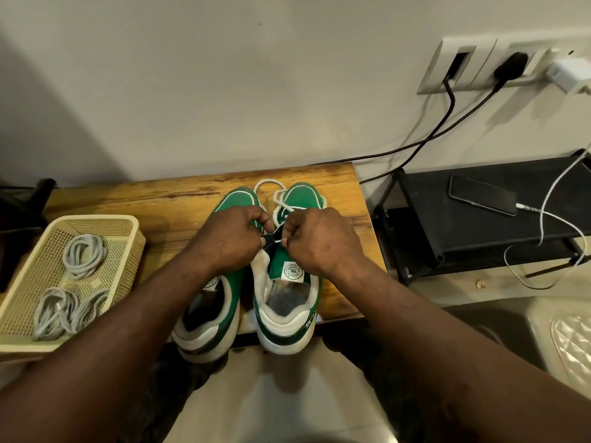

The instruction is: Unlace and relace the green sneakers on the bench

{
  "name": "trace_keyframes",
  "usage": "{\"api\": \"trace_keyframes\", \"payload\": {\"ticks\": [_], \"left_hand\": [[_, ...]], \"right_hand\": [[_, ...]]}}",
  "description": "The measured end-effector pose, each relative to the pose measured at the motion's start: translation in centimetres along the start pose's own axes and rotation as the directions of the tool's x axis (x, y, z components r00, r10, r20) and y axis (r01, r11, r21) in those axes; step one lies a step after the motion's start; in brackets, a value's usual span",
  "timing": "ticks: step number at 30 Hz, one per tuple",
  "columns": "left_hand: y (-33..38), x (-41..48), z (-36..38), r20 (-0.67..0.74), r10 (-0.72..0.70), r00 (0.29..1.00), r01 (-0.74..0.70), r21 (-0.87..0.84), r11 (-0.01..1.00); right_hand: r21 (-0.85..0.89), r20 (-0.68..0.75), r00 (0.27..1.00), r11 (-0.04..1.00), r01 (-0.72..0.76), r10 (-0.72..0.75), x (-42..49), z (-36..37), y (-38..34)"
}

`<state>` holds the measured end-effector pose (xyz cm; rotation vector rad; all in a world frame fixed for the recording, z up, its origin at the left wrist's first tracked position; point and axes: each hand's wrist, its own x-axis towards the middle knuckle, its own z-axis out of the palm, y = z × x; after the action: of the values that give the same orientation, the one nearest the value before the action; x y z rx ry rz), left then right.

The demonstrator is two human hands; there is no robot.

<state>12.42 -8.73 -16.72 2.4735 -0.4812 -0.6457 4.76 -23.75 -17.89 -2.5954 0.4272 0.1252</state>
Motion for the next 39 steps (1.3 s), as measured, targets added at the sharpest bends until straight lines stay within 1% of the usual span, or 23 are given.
{"api": "trace_keyframes", "payload": {"ticks": [5,8,10,14,17,19,26,29,31,36,39], "left_hand": [[0.0,0.1,0.0,-0.004,0.006,1.0,-0.006,-0.02,1.0],[-0.2,0.1,-0.1,-0.003,0.004,1.0,-0.004,-0.024,1.0],[-0.3,0.2,-0.2,0.001,-0.008,1.0,0.008,-0.065,0.998],[-0.7,0.2,-0.4,0.033,-0.037,0.999,0.043,-0.207,0.977],[-0.9,0.3,-0.4,0.058,-0.068,0.996,0.084,-0.338,0.937],[-0.9,0.5,-0.3,0.08,-0.087,0.993,0.111,-0.39,0.914],[-0.8,1.1,-0.2,0.143,-0.182,0.973,0.227,-0.447,0.865],[-0.9,1.3,0.0,0.134,-0.174,0.976,0.215,-0.418,0.882],[-1.0,1.3,0.1,0.129,-0.152,0.98,0.193,-0.434,0.88],[-1.6,1.2,-0.3,0.247,-0.137,0.959,0.255,-0.549,0.796],[-1.6,1.0,-0.5,0.262,-0.132,0.956,0.268,-0.594,0.759]], "right_hand": [[0.102,-0.057,0.996,0.992,-0.068,0.074,0.0,1.0,-0.1],[0.105,-0.1,0.991,0.991,-0.083,0.094,-0.1,1.4,-0.1],[0.098,-0.112,0.989,0.992,-0.084,0.095,-0.2,1.6,-0.2],[0.081,-0.03,0.998,0.995,-0.057,0.06,0.1,1.9,0.0],[0.096,-0.03,0.997,0.993,-0.07,0.073,0.3,2.1,0.3],[0.122,-0.039,0.996,0.99,-0.074,0.08,0.4,2.3,0.3],[0.243,-0.01,0.996,0.966,-0.083,0.088,0.7,2.6,0.8],[0.239,-0.01,0.995,0.967,-0.092,0.097,0.6,2.9,0.8],[0.243,-0.006,0.995,0.965,-0.098,0.103,0.6,3.1,0.8],[0.306,0.003,0.991,0.944,-0.127,0.133,0.6,3.4,0.8],[0.318,0.003,0.991,0.939,-0.129,0.135,0.7,3.4,0.9]]}}
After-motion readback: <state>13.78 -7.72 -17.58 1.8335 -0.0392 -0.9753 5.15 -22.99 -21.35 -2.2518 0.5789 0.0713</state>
